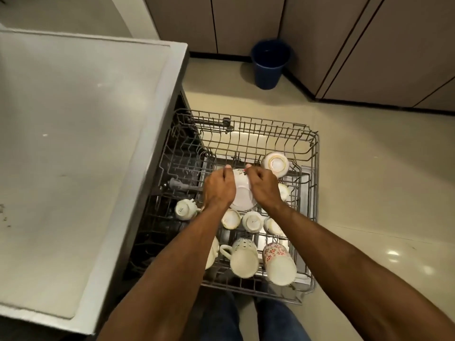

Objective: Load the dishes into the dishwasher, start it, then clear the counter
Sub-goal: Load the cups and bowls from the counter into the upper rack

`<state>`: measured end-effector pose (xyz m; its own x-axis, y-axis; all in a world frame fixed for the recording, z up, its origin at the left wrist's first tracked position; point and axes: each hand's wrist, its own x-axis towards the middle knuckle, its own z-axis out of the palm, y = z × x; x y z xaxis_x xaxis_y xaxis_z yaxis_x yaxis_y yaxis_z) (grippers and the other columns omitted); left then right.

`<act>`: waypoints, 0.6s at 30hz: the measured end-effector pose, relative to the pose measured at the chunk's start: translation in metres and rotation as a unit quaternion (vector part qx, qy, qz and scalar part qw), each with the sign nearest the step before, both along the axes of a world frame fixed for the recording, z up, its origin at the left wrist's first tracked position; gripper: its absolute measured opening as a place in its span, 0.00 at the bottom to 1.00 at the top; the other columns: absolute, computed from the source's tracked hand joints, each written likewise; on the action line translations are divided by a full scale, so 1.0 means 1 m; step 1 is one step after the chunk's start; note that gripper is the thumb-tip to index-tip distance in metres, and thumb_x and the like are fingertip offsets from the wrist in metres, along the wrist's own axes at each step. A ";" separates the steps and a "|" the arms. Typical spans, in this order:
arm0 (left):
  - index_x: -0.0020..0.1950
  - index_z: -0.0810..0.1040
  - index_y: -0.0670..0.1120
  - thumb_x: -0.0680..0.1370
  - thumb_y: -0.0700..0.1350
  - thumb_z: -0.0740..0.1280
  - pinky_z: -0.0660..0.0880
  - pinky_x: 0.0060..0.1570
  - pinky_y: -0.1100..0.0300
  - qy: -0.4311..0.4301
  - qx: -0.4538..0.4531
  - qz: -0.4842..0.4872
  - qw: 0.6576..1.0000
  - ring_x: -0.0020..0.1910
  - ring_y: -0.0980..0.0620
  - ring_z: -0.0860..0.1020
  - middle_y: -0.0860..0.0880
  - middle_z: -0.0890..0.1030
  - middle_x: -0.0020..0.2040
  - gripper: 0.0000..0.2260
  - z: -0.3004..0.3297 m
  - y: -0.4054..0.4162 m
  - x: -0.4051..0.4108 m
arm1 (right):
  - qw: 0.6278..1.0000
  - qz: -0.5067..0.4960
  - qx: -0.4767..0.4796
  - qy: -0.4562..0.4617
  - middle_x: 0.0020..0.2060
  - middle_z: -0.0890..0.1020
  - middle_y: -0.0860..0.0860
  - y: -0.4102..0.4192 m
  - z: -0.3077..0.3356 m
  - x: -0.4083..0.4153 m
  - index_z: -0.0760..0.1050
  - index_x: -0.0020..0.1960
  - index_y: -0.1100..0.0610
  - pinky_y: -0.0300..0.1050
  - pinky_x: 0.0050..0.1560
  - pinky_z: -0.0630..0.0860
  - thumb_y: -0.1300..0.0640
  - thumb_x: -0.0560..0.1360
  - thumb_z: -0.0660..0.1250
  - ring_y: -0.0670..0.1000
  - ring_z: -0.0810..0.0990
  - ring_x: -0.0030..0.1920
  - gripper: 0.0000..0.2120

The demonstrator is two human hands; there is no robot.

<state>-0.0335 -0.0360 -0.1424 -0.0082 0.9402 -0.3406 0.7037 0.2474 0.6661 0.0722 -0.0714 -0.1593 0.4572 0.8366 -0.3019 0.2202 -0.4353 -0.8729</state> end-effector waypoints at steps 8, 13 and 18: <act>0.47 0.78 0.46 0.83 0.55 0.54 0.70 0.35 0.60 0.013 -0.011 0.027 0.999 0.38 0.47 0.78 0.45 0.79 0.40 0.18 -0.079 0.062 0.025 | 0.999 0.045 0.024 0.011 0.37 0.79 0.50 0.049 -0.061 0.031 0.73 0.44 0.55 0.57 0.43 0.76 0.46 0.79 0.64 0.55 0.79 0.41 0.13; 0.38 0.72 0.49 0.83 0.54 0.54 0.77 0.40 0.54 0.014 -0.010 0.049 0.999 0.37 0.48 0.78 0.49 0.76 0.35 0.18 -0.113 0.093 0.037 | 0.992 0.118 0.048 0.001 0.44 0.78 0.45 0.074 -0.086 0.054 0.74 0.56 0.54 0.54 0.47 0.79 0.47 0.77 0.67 0.48 0.78 0.45 0.13; 0.46 0.75 0.46 0.83 0.53 0.53 0.68 0.32 0.61 0.042 -0.020 0.039 0.998 0.32 0.55 0.72 0.51 0.72 0.34 0.16 -0.127 0.114 0.046 | 0.979 0.201 0.034 -0.023 0.55 0.77 0.48 0.088 -0.098 0.066 0.70 0.66 0.55 0.49 0.53 0.79 0.53 0.72 0.75 0.50 0.78 0.53 0.26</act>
<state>0.0122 0.0783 -0.2693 -0.1114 0.9215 -0.3720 0.7335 0.3288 0.5948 0.1379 0.0164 -0.2571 0.0994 0.9688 -0.2268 0.4006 -0.2476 -0.8822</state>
